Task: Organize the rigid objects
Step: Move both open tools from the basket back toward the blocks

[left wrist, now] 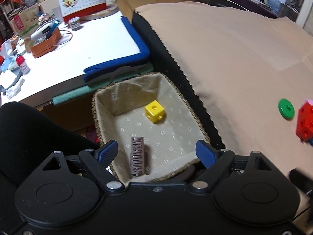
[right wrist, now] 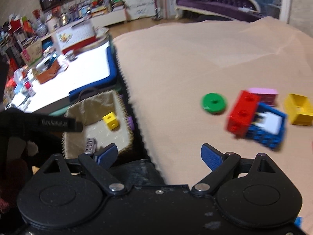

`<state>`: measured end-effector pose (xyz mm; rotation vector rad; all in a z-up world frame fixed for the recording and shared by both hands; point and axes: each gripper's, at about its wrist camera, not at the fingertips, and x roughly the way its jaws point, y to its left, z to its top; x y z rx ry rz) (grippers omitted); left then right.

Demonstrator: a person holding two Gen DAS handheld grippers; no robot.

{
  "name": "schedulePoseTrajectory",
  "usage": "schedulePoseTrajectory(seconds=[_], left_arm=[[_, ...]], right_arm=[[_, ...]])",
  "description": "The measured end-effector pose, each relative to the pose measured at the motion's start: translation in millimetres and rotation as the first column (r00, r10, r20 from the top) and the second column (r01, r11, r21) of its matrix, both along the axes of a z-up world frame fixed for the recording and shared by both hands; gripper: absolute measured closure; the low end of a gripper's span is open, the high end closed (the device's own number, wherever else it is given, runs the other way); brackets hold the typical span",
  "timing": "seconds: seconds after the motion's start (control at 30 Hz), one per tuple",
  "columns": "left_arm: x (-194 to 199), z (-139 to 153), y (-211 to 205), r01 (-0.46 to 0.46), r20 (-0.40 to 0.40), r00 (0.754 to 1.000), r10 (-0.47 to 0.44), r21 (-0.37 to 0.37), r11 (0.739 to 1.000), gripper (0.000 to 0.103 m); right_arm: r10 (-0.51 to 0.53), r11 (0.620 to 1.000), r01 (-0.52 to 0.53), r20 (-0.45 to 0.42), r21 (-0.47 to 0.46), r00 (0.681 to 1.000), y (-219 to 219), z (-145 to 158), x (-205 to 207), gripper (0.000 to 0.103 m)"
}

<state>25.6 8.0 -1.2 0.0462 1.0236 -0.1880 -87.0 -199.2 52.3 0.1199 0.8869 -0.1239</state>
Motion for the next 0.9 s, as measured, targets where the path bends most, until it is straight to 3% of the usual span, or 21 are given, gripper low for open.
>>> schedulePoseTrajectory(seconds=[0.3, 0.57, 0.9], left_arm=[[-16, -3, -20, 0.058, 0.001, 0.998, -0.058, 0.023, 0.998, 0.020], [-35, -3, -44, 0.143, 0.018, 0.989, -0.145, 0.049, 0.988, 0.020], [-64, -14, -95, 0.336, -0.016, 0.941, -0.337, 0.118, 0.934, 0.020]], right_arm=[[-0.148, 0.988, 0.151, 0.078, -0.037, 0.986, -66, 26, -45, 0.008], [-0.314, 0.946, 0.320, 0.104, -0.056, 0.944, -129, 30, -79, 0.008], [-0.430, 0.893, 0.438, 0.086, -0.106, 0.899, -186, 18, -118, 0.007]])
